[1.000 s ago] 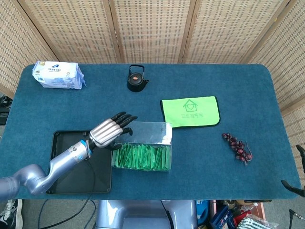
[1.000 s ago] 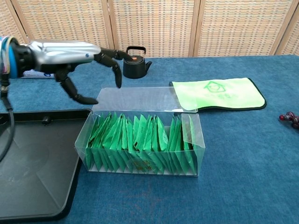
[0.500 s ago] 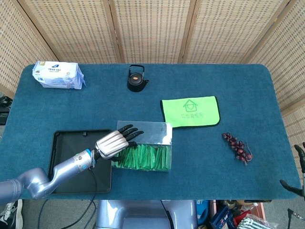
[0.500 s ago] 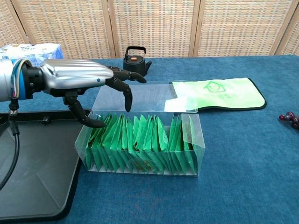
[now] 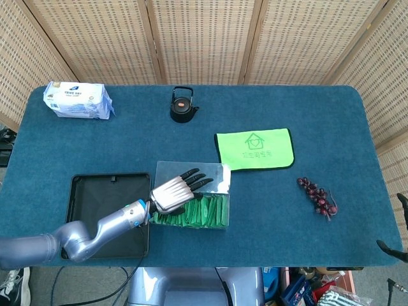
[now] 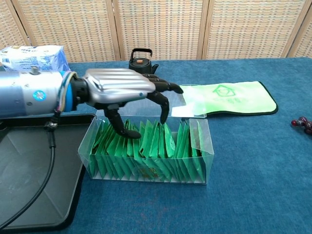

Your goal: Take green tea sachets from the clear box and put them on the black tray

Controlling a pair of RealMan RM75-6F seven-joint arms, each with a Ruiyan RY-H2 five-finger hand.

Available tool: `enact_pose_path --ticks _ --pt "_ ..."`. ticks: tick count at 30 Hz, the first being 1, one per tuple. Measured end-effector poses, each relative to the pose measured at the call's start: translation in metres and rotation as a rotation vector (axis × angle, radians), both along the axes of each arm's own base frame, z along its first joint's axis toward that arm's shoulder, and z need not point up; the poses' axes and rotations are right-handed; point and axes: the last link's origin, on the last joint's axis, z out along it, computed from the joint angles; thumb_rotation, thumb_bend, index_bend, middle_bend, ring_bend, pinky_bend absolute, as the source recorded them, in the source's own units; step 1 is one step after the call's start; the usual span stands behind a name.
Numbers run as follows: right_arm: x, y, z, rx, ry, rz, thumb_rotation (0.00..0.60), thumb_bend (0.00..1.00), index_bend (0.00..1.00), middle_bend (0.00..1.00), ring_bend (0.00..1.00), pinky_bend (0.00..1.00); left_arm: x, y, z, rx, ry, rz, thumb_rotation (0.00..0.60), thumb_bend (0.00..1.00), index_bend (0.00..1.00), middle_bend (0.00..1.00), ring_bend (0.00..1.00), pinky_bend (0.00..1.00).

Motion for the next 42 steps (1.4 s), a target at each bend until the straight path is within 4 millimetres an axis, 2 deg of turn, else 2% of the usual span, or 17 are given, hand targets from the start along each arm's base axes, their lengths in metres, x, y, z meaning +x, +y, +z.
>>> enact_pose_path --ticks 13,34,37,40,42 --pt "-0.002 -0.001 0.002 -0.003 -0.005 -0.006 0.600 0.00 0.00 0.00 0.00 0.00 0.010 0.001 -0.019 -0.002 0.025 0.002 0.600 0.31 0.40 0.00 0.00 0.00" --pt "-0.004 -0.001 0.001 0.004 -0.008 -0.008 0.600 0.00 0.00 0.00 0.00 0.00 0.005 0.001 -0.029 0.007 0.026 0.013 0.600 0.32 0.50 0.00 0.00 0.00" --pt "-0.004 -0.002 0.001 0.004 -0.008 -0.007 0.600 0.00 0.00 0.00 0.00 0.00 0.006 0.000 -0.031 0.003 0.022 0.015 0.600 0.37 0.54 0.00 0.00 0.00" --pt "-0.004 -0.002 0.001 0.004 -0.009 -0.008 0.600 0.00 0.00 0.00 0.00 0.00 0.006 0.000 -0.032 0.003 0.015 0.015 0.600 0.48 0.58 0.00 0.00 0.00" --pt "-0.004 -0.001 0.001 0.004 -0.010 -0.007 0.600 0.00 0.00 0.00 0.00 0.00 0.007 -0.001 -0.033 0.003 0.009 0.016 0.600 0.49 0.60 0.00 0.00 0.00"
